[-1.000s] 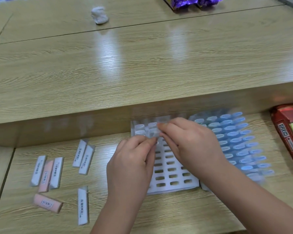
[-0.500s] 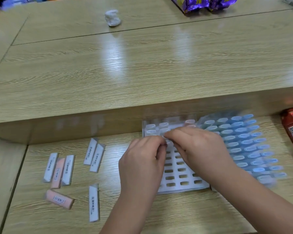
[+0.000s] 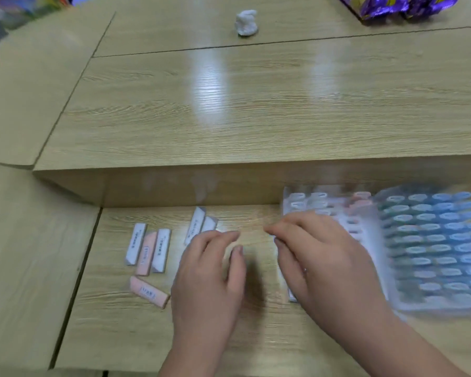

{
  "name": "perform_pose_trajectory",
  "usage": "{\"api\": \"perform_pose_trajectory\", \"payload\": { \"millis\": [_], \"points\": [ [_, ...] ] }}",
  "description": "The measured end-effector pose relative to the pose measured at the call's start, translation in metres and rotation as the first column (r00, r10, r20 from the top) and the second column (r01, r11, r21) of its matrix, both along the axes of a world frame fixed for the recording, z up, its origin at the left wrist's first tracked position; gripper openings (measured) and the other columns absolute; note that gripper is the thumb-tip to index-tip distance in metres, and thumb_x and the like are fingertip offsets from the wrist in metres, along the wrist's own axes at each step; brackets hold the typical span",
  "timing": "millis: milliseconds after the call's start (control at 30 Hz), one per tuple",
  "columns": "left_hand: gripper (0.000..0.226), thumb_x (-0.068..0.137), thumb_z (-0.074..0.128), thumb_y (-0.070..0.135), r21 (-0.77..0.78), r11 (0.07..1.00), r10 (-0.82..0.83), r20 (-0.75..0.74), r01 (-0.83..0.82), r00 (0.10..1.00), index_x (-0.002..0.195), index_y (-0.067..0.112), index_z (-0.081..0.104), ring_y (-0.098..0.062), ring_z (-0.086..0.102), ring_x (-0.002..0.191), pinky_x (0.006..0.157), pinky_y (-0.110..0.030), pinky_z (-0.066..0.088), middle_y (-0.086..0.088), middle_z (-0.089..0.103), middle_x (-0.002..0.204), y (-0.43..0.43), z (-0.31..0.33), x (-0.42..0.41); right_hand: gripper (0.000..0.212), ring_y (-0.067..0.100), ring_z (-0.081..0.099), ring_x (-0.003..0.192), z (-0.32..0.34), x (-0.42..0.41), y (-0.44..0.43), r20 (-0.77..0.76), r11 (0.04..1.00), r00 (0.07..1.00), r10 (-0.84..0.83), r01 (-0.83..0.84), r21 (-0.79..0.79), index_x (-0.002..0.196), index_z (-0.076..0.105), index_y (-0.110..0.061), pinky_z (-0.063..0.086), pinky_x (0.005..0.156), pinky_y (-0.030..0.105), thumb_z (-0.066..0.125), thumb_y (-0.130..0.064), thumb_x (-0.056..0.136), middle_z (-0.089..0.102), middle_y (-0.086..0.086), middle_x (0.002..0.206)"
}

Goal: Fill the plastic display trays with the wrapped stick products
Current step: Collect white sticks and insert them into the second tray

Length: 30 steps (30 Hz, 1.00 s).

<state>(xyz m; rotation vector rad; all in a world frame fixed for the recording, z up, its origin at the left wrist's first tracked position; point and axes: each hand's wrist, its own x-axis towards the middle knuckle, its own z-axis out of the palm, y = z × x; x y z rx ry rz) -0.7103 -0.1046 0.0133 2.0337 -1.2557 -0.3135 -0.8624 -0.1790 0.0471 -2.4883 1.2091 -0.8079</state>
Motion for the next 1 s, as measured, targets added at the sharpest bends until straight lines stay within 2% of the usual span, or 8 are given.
{"api": "perform_pose_trajectory", "payload": {
  "millis": [133, 300, 433, 567, 667, 733, 900, 1000],
  "points": [
    [0.023, 0.092, 0.059, 0.035, 0.168, 0.967, 0.182, 0.066, -0.191, 0.981, 0.112, 0.031, 0.068, -0.012, 0.063, 0.084, 0.072, -0.032, 0.049, 0.011, 0.06, 0.113, 0.008, -0.015, 0.056, 0.028, 0.024, 0.059, 0.098, 0.0, 0.069, 0.009, -0.178, 0.984, 0.981, 0.07, -0.038, 0.176, 0.111, 0.065, -0.018, 0.053, 0.072, 0.037, 0.055, -0.036, 0.092, 0.061, 0.0, 0.106],
    [0.027, 0.094, 0.057, 0.038, 0.282, 0.943, 0.158, 0.088, -0.176, 0.984, 0.113, 0.022, 0.068, -0.022, 0.062, 0.1, 0.077, -0.034, 0.049, 0.001, 0.065, 0.108, -0.032, -0.024, 0.091, 0.048, 0.027, 0.058, 0.105, -0.028, 0.128, -0.013, -0.46, 0.927, 0.888, 0.008, 0.166, 0.337, 0.118, 0.049, -0.018, 0.033, 0.067, 0.032, 0.054, -0.057, 0.091, 0.047, 0.006, 0.116],
    [0.029, 0.09, 0.059, 0.048, 0.33, 0.934, 0.078, 0.177, -0.134, 0.981, 0.095, 0.02, 0.068, -0.028, 0.06, 0.092, 0.066, -0.036, 0.046, -0.003, 0.06, 0.097, -0.051, -0.027, 0.094, 0.04, 0.026, 0.058, 0.105, -0.045, 0.137, -0.018, -0.478, 0.923, 0.877, -0.048, 0.221, 0.314, 0.115, 0.05, -0.017, 0.032, 0.067, 0.032, 0.059, -0.048, 0.091, 0.047, 0.006, 0.117],
    [0.016, 0.087, 0.06, 0.037, 0.353, 0.93, 0.013, 0.235, -0.098, 0.972, 0.092, 0.025, 0.07, -0.026, 0.057, 0.093, 0.062, -0.032, 0.034, 0.0, 0.058, 0.094, -0.052, -0.025, 0.091, 0.031, 0.025, 0.056, 0.103, -0.047, 0.132, -0.016, -0.419, 0.895, 0.905, -0.076, 0.247, 0.371, 0.111, 0.053, -0.02, 0.033, 0.066, 0.03, 0.062, -0.04, 0.089, 0.049, 0.004, 0.113],
    [0.011, 0.086, 0.063, 0.029, 0.348, 0.935, 0.03, 0.12, -0.07, 0.992, 0.096, 0.027, 0.067, -0.023, 0.06, 0.092, 0.066, -0.034, 0.045, 0.004, 0.064, 0.097, -0.051, -0.021, 0.09, 0.021, 0.024, 0.059, 0.099, -0.043, 0.124, -0.015, -0.313, 0.828, 0.946, -0.085, 0.242, 0.506, 0.108, 0.058, -0.026, 0.04, 0.07, 0.03, 0.061, -0.019, 0.088, 0.057, 0.002, 0.11],
    [0.006, 0.086, 0.065, 0.029, 0.325, 0.944, 0.043, 0.053, -0.058, 0.998, 0.092, 0.027, 0.063, -0.022, 0.062, 0.087, 0.069, -0.038, 0.052, 0.006, 0.066, 0.093, -0.049, -0.02, 0.089, 0.028, 0.023, 0.06, 0.098, -0.04, 0.118, -0.011, -0.298, 0.837, 0.949, -0.105, 0.246, 0.488, 0.111, 0.058, -0.027, 0.044, 0.075, 0.03, 0.058, -0.012, 0.087, 0.059, 0.001, 0.108],
    [0.02, 0.088, 0.065, 0.026, 0.203, 0.977, 0.045, 0.082, -0.061, 0.996, 0.108, 0.027, 0.066, -0.019, 0.063, 0.086, 0.067, -0.035, 0.05, 0.007, 0.067, 0.097, -0.033, -0.019, 0.082, 0.033, 0.028, 0.054, 0.106, -0.043, 0.108, 0.01, -0.423, 0.907, 0.904, -0.057, 0.223, 0.356, 0.121, 0.049, -0.015, 0.044, 0.08, 0.036, 0.055, -0.037, 0.097, 0.051, 0.008, 0.118],
    [0.014, 0.091, 0.064, 0.027, 0.153, 0.986, 0.056, 0.082, -0.068, 0.995, 0.102, 0.03, 0.07, -0.017, 0.062, 0.08, 0.064, -0.032, 0.047, 0.01, 0.069, 0.093, -0.028, -0.013, 0.076, 0.027, 0.03, 0.058, 0.102, -0.044, 0.105, 0.012, -0.457, 0.892, 0.888, -0.044, 0.241, 0.382, 0.12, 0.046, -0.013, 0.045, 0.075, 0.036, 0.058, -0.019, 0.096, 0.055, 0.012, 0.116]
  ]
}}
